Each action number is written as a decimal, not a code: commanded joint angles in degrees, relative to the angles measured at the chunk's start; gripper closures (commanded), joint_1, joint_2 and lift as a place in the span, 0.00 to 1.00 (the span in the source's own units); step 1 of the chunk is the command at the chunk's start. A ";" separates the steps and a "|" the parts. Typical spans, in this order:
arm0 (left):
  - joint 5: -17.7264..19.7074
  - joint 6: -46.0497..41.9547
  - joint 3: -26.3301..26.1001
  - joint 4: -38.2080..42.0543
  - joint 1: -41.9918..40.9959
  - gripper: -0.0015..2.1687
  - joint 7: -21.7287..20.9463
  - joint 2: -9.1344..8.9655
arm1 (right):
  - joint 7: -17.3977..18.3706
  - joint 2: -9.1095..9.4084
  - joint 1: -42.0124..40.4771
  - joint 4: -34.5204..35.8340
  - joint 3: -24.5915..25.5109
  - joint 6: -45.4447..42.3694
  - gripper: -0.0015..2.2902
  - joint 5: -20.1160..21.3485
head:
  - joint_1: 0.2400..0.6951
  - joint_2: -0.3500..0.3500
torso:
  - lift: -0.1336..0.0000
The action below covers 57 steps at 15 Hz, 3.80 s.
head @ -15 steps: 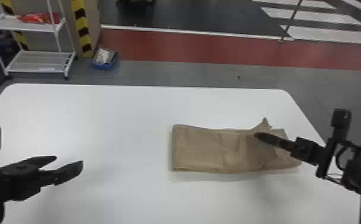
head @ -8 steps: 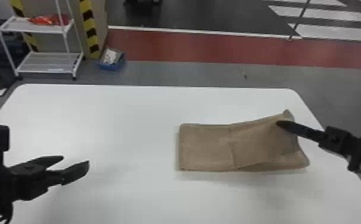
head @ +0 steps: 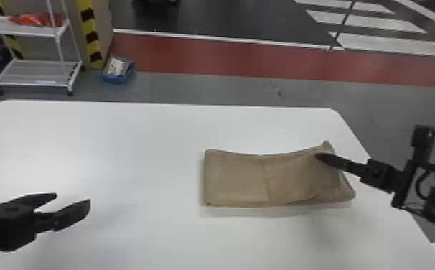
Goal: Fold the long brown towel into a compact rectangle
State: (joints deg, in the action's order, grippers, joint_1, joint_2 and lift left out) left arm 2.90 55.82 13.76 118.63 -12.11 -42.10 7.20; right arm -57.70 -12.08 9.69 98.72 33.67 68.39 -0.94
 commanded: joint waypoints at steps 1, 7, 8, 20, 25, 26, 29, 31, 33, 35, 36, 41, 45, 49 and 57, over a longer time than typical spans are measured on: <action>0.00 0.05 0.12 0.20 -0.20 0.02 -0.09 0.00 | -0.48 -0.84 -0.20 4.82 2.54 3.64 0.72 -1.78 | 1.00 0.24 | 0.10; 0.09 -0.13 -0.49 -0.07 -0.46 0.02 -0.26 0.00 | 0.31 -0.93 -2.22 -1.95 3.15 -2.51 0.72 0.15 | 1.00 0.16 | 0.10; 0.09 -0.13 -0.49 0.02 -0.46 0.02 -0.35 0.00 | 0.31 -0.84 -2.13 -1.95 2.54 -2.69 0.72 0.24 | 1.00 0.16 | 0.10; 0.00 -0.13 -0.58 -0.86 -0.90 0.02 -0.26 0.00 | -6.37 -4.97 -2.93 -3.88 3.42 -3.75 0.01 2.96 | 1.00 0.17 | 0.10; 0.00 -0.13 -1.11 -0.86 -0.90 0.02 -0.17 0.00 | -5.49 -5.85 -3.63 -6.78 6.32 -7.61 0.02 3.67 | 1.00 0.08 | 0.10; 0.00 -0.13 -1.19 -0.86 -0.90 0.02 -0.17 0.00 | -5.49 -5.85 -3.72 -6.61 6.84 -7.61 0.03 3.49 | 1.00 0.07 | 0.10; 0.00 -0.13 -1.02 -0.86 -1.16 0.02 -0.35 0.00 | -4.79 -6.55 -3.37 -6.61 6.40 -7.79 0.03 4.99 | 1.00 0.04 | 0.10; 0.00 -0.13 -1.11 -0.60 -1.60 0.02 -0.44 0.00 | -3.74 -6.55 -2.31 -7.92 5.52 -8.84 0.04 6.39 | 1.00 0.03 | 0.10; 0.00 -0.13 -1.11 -0.24 -1.87 0.02 -0.53 0.00 | -2.42 -6.64 -0.99 -10.21 4.12 -10.07 0.04 8.32 | 1.00 0.03 | 0.10; 0.00 -0.13 -0.93 0.28 -2.22 0.02 -0.53 0.09 | -0.31 -6.64 -0.46 -11.44 2.54 -12.01 0.07 9.20 | 1.00 0.02 | 0.10; 0.00 -0.13 -0.84 0.37 -2.31 0.02 -0.53 0.09 | 0.31 -6.64 0.50 -12.49 1.66 -12.18 0.09 10.17 | 1.00 0.02 | 0.10; 0.00 0.05 -0.58 1.25 -2.74 0.02 -0.70 0.27 | 2.86 -5.59 2.61 -15.04 -3.00 -14.64 0.13 12.90 | 1.00 0.05 | 0.10; 0.00 0.05 -0.49 1.60 -2.74 0.02 -0.70 0.27 | 3.21 -4.97 3.93 -16.01 -4.93 -15.35 0.22 14.65 | 1.00 0.09 | 0.10; 0.00 0.05 -0.58 1.51 -2.83 0.02 -0.53 0.18 | 3.38 -4.97 4.28 -16.10 -4.41 -15.35 0.47 15.00 | 1.00 0.10 | 0.10; -0.09 -0.13 -0.40 0.99 -2.66 0.02 -0.26 0.27 | 4.44 -4.44 6.39 -11.70 2.10 -13.76 0.58 9.82 | 1.00 0.08 | 0.10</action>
State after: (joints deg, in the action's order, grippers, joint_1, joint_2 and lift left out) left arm 2.82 55.68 13.36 119.74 -14.80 -42.37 7.54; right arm -53.27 -16.27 15.69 86.93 35.89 53.89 8.88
